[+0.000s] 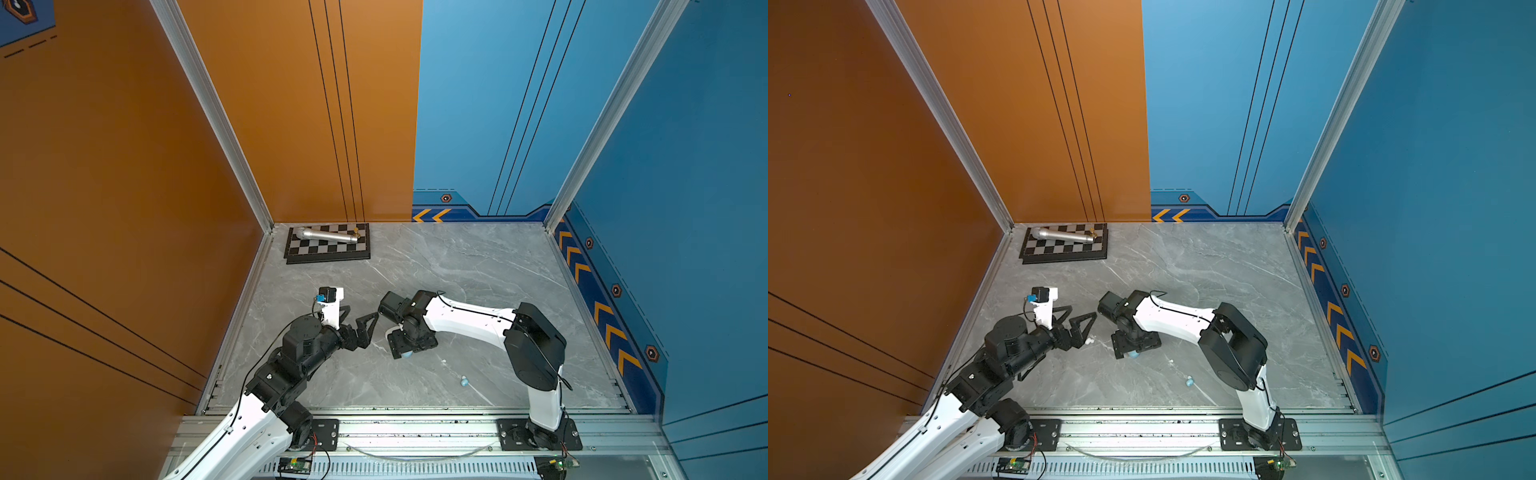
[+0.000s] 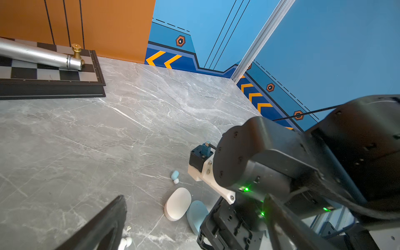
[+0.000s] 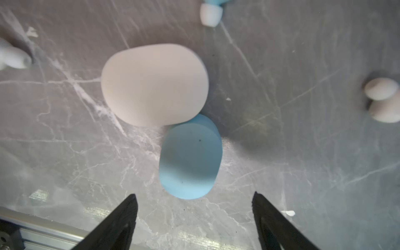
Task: Insert wireless bluetooth earbuds into charging case
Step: Close the charging case at the center of the table, then pick up the charging case from the center of the table.
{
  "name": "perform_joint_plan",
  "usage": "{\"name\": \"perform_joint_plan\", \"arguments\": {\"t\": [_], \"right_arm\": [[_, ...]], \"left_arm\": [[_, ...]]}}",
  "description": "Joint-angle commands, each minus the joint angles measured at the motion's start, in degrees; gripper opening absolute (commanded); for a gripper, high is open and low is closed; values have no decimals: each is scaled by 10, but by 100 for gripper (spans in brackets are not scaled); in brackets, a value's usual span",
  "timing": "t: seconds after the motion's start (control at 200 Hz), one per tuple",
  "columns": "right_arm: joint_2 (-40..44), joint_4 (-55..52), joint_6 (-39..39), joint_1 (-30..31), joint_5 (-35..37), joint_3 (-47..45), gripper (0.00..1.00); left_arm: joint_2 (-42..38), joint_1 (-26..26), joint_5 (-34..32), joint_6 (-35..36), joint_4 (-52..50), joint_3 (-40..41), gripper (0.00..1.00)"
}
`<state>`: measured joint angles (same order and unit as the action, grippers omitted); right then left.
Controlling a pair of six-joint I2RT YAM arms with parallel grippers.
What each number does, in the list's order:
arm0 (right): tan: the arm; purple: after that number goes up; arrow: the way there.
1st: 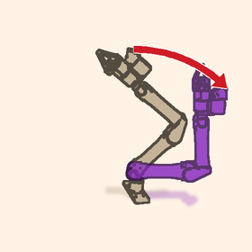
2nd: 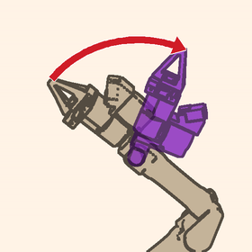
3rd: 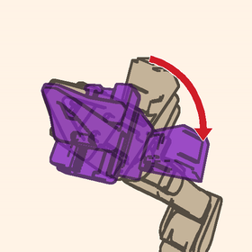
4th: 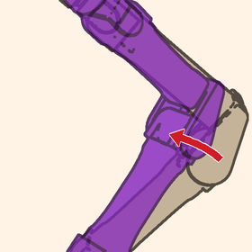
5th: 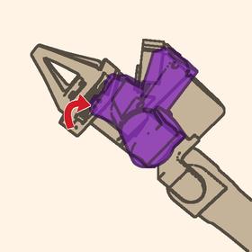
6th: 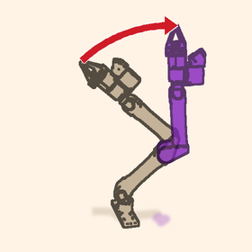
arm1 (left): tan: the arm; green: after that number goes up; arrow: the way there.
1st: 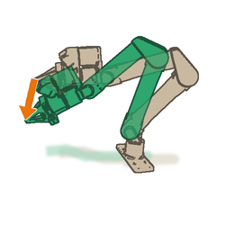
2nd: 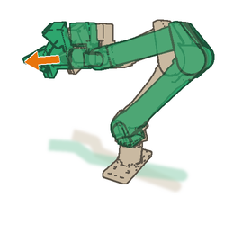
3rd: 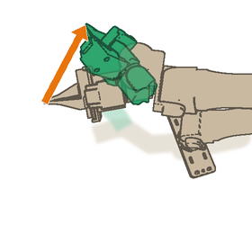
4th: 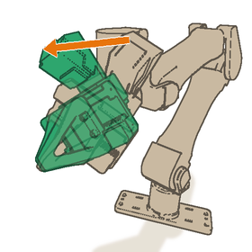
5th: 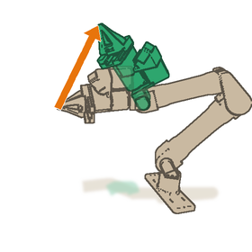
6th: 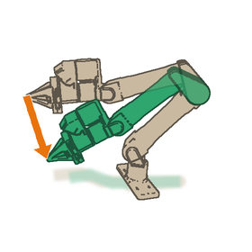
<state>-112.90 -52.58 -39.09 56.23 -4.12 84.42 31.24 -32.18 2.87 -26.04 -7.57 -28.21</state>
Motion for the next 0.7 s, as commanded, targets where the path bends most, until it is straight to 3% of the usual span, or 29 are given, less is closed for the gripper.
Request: {"name": "perform_joint_plan", "arguments": {"t": [0.0, 0.29, 0.521, 0.696], "right_arm": [[-16, -24, -31, -4, 18, 19, 81], [-44, -24, -36, -9, 18, 43, 70], [-49, -24, -54, -21, 17, 49, 50], [-45, -23, -63, -26, 13, 52, 42]], "left_arm": [[-11, 11, -9, 2, -24, 9, 98], [-2, 28, 10, 1, -13, 14, 98], [6, 32, 19, 2, -5, 12, 98], [9, 34, 27, 4, 0, 11, 98]]}}
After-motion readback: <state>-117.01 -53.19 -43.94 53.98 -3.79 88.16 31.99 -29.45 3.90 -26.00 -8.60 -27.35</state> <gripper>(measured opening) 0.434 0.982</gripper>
